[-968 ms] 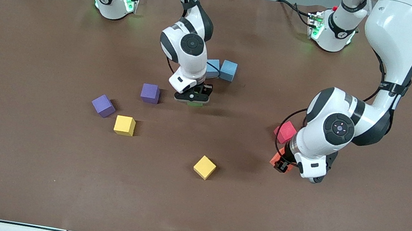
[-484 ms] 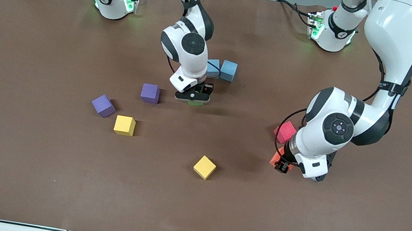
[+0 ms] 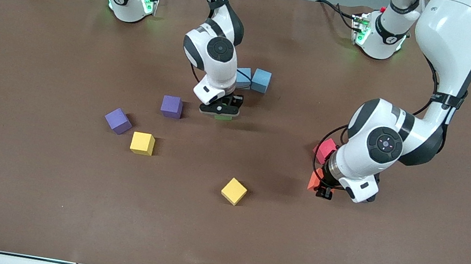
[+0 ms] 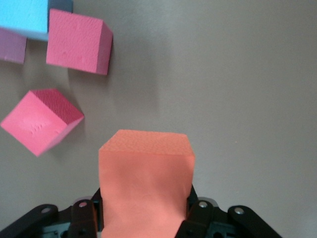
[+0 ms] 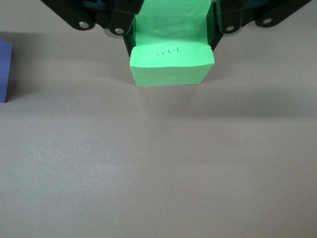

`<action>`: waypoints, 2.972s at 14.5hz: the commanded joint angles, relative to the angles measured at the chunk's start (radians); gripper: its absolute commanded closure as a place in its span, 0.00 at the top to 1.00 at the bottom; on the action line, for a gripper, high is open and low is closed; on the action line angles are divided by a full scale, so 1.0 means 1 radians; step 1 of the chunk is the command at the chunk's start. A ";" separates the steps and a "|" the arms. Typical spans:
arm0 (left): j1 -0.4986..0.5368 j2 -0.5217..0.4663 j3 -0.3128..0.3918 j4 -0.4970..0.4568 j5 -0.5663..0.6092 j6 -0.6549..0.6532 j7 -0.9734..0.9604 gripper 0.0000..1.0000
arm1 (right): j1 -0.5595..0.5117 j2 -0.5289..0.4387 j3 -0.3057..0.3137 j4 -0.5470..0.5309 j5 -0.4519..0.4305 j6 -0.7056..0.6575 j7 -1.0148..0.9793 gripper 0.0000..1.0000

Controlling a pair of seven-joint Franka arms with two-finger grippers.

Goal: Arrange 11 blocks into digit 3

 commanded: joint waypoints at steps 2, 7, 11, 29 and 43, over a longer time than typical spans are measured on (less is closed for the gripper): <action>-0.012 0.000 0.008 0.000 0.000 0.014 -0.112 0.50 | 0.019 -0.030 -0.006 -0.055 0.016 0.021 0.022 0.04; -0.013 0.005 0.008 0.002 0.002 0.014 -0.112 0.50 | 0.019 -0.027 -0.006 -0.044 0.005 0.033 0.021 0.29; -0.013 0.005 0.010 0.000 0.003 0.031 -0.112 0.50 | 0.019 -0.027 -0.008 -0.043 0.000 0.030 0.016 1.00; -0.186 0.025 0.013 -0.034 0.014 0.031 -0.404 0.48 | -0.145 -0.259 -0.012 -0.041 -0.007 -0.257 -0.131 1.00; -0.446 0.207 0.010 0.077 0.046 0.034 -0.734 0.48 | -0.578 -0.334 -0.023 0.158 -0.010 -0.633 -0.252 1.00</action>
